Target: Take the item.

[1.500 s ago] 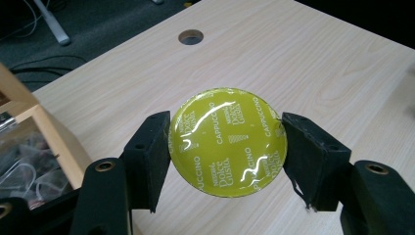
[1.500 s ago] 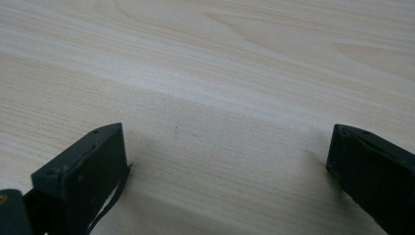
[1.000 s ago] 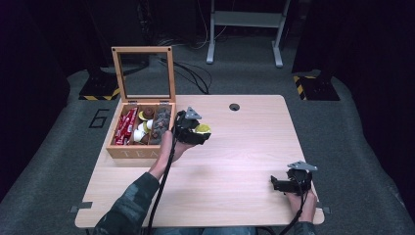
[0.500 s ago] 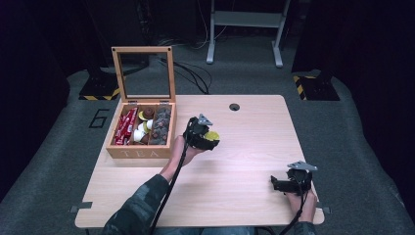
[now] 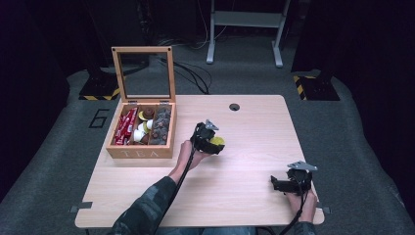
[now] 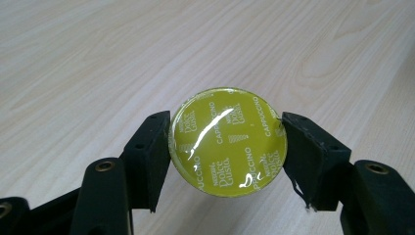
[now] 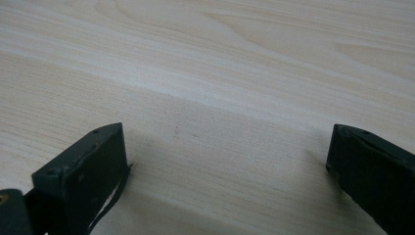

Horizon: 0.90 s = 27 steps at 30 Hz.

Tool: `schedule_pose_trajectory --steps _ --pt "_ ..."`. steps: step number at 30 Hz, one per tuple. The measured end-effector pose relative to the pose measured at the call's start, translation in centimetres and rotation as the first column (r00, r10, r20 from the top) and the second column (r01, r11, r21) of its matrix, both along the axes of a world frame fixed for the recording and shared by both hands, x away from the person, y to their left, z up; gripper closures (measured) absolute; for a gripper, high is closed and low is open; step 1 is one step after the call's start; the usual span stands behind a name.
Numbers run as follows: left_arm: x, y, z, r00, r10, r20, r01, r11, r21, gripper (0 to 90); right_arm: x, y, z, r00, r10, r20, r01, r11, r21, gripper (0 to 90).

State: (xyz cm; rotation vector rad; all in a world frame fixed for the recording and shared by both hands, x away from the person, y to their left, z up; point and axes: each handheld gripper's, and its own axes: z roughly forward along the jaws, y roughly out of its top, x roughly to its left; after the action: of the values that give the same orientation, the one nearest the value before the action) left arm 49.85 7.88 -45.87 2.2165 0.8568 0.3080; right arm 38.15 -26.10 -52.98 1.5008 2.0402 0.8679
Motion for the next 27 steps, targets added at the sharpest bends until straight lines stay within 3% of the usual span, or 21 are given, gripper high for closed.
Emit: schedule_pose_trajectory --steps 11,17,27 --pt "0.3 -0.7 -1.6 0.9999 0.01 -0.008 -0.01 0.9999 0.006 37.8 0.0 0.0 0.0 1.0 0.0 0.001 0.0 1.0 0.001 1.2" --pt "0.6 -0.6 -2.9 0.9992 0.021 -0.035 -0.021 0.9998 0.001 37.8 0.0 0.0 0.0 1.0 0.0 0.001 0.0 1.0 0.001 1.2" --pt "0.9 -0.6 -3.4 0.9988 0.033 -0.036 -0.034 0.9994 -0.007 37.8 0.0 0.0 0.0 1.0 0.0 0.001 0.0 1.0 0.001 1.2"
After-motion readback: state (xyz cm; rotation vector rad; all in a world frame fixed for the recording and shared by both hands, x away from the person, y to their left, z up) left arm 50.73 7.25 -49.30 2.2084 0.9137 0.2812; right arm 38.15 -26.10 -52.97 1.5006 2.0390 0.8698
